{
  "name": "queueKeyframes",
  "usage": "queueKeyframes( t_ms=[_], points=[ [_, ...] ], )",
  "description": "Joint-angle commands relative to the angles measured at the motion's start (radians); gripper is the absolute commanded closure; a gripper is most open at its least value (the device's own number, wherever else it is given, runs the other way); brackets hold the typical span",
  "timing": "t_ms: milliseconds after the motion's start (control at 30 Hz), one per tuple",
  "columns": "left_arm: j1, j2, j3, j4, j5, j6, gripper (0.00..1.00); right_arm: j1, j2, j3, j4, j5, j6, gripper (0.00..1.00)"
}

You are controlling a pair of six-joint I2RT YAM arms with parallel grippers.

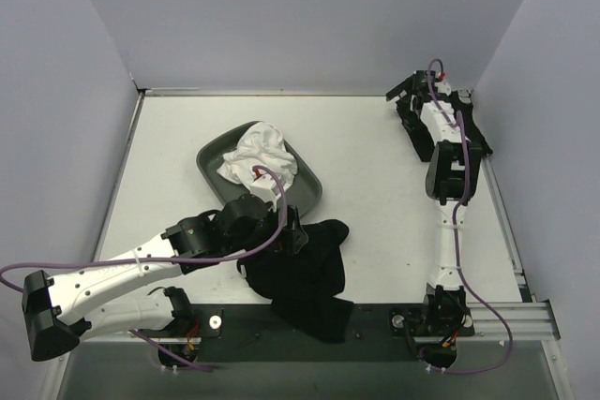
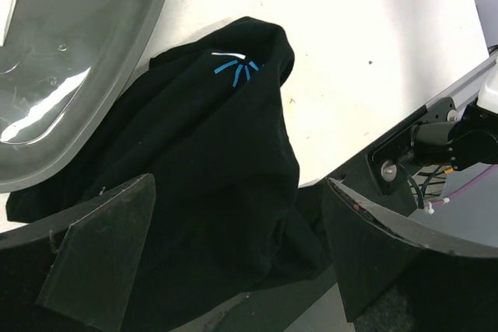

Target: Fold and stack the t-shirts

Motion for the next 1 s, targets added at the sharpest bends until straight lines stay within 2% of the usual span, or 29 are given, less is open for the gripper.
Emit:
queueKeyframes(
  t_ms=[0, 100, 167, 200, 267, 367, 467, 667, 867, 967],
  points=[
    [0.010, 0.004, 0.051, -0.017, -0.020, 0.003, 0.02, -0.062, 0.079, 0.062, -0.084, 0.043, 0.054, 0.00],
    [0.019, -0.001, 0.045, -0.025, -0.026, 0.001, 0.02, -0.075, 0.081, 0.058, -0.045, 0.008, 0.076, 0.00],
    [0.031, -0.001, 0.048, -0.036, -0.038, 0.003, 0.02, -0.068, 0.050, -0.008, 0.023, -0.028, 0.071, 0.00],
    [0.060, -0.003, 0.051, -0.039, -0.040, 0.003, 0.03, -0.051, -0.003, -0.074, 0.135, -0.048, 0.067, 0.00],
    [0.106, -0.006, 0.065, -0.062, -0.040, -0.005, 0.03, -0.022, -0.071, -0.265, 0.235, -0.084, 0.042, 0.00],
    [0.256, 0.028, 0.120, -0.136, -0.008, 0.006, 0.02, 0.058, -0.265, -0.540, 0.520, -0.111, 0.013, 0.00],
    [0.372, 0.081, 0.190, -0.221, -0.052, 0.035, 0.03, 0.148, -0.414, -0.755, 0.642, -0.101, -0.031, 0.00],
    [0.536, 0.224, 0.260, -0.336, -0.104, 0.001, 0.03, 0.364, -0.658, -0.953, 0.631, -0.069, -0.108, 0.00],
    [0.582, 0.394, 0.238, -0.344, -0.112, -0.051, 0.03, 0.533, -0.885, -1.110, 0.585, 0.063, -0.196, 0.00],
    [0.599, 0.413, 0.182, -0.301, -0.091, -0.092, 0.03, 0.592, -0.989, -1.183, 0.578, 0.127, -0.211, 0.00]
  ],
)
